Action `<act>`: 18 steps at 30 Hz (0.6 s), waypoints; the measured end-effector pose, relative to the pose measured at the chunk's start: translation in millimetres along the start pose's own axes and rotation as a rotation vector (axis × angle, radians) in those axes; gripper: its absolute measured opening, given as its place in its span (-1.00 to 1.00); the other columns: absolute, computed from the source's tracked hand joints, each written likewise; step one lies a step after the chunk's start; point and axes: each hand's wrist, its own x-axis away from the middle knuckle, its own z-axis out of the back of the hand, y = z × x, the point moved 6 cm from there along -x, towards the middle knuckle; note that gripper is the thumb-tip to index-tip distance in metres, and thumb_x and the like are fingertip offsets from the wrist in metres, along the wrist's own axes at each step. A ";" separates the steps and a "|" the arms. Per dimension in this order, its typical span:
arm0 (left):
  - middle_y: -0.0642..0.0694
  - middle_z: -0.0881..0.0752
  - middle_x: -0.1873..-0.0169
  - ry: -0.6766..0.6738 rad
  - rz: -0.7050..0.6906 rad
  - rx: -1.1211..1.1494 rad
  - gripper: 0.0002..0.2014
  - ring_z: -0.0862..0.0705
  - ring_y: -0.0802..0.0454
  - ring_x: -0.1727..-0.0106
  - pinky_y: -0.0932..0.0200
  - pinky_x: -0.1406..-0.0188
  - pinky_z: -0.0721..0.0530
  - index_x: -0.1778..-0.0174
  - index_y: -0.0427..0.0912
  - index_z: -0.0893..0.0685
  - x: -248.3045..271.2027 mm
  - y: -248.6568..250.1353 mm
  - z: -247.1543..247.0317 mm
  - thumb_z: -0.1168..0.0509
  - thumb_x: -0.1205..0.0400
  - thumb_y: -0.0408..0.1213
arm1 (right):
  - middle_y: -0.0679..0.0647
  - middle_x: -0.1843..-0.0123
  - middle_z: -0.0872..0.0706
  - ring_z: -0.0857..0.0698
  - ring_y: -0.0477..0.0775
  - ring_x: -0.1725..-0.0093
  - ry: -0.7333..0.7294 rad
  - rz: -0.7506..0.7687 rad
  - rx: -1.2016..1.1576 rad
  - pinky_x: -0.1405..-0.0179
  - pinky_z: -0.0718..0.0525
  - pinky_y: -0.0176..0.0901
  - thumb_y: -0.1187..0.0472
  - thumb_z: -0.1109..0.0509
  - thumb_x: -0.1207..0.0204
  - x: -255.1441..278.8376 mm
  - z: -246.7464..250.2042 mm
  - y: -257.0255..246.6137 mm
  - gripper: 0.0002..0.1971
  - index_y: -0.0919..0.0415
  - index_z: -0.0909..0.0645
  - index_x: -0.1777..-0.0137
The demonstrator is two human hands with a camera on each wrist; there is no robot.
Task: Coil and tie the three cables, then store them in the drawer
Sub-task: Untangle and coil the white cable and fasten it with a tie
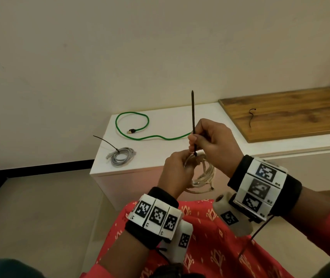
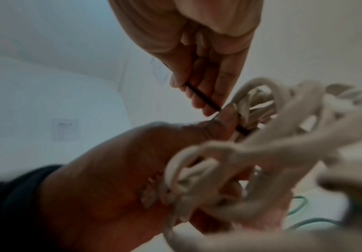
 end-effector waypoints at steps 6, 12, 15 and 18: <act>0.00 -0.43 0.71 0.064 0.097 0.187 -0.69 -0.42 -0.01 0.65 0.20 0.65 -0.48 0.51 -0.15 -0.50 4.0 -6.9 4.9 -0.22 -0.59 -0.37 | -0.09 0.43 -0.50 -0.56 -0.15 0.39 0.038 0.199 0.197 0.37 -0.53 -0.42 0.57 -0.34 -0.38 14.0 -11.8 -4.9 -0.62 0.09 -0.38 0.43; 0.06 -0.50 0.73 0.048 0.055 0.123 -0.74 -0.45 0.10 0.58 0.00 0.43 -0.51 0.54 0.00 -0.60 6.0 -29.8 4.3 -0.23 -0.48 -0.14 | -0.14 0.43 -0.53 -0.55 -0.26 0.42 -0.028 0.080 0.187 0.38 -0.47 -0.54 0.49 -0.33 -0.44 19.2 -25.7 11.2 -0.55 -0.05 -0.35 0.46; 0.07 -0.51 0.68 0.019 0.044 0.140 -0.74 -0.45 0.15 0.55 0.14 0.40 -0.42 0.47 -0.10 -0.63 -5.1 -43.0 9.1 -0.26 -0.45 -0.02 | 0.03 0.42 -0.64 -0.64 -0.19 0.41 -0.062 -0.048 -0.018 0.31 -0.63 -0.36 0.44 -0.32 -0.50 -0.4 -23.5 19.6 -0.73 0.15 -0.48 0.38; 0.07 -0.56 0.61 0.066 0.089 0.173 -0.72 -0.52 0.17 0.53 0.25 0.48 -0.49 0.32 -0.27 -0.67 -15.7 -56.7 19.8 -0.31 -0.52 -0.10 | 0.07 0.25 -0.68 -0.66 0.00 0.19 -0.060 -0.167 -0.083 0.06 -0.64 -0.17 0.31 -0.38 -0.49 -16.7 -17.2 36.6 -0.93 0.32 -0.62 0.09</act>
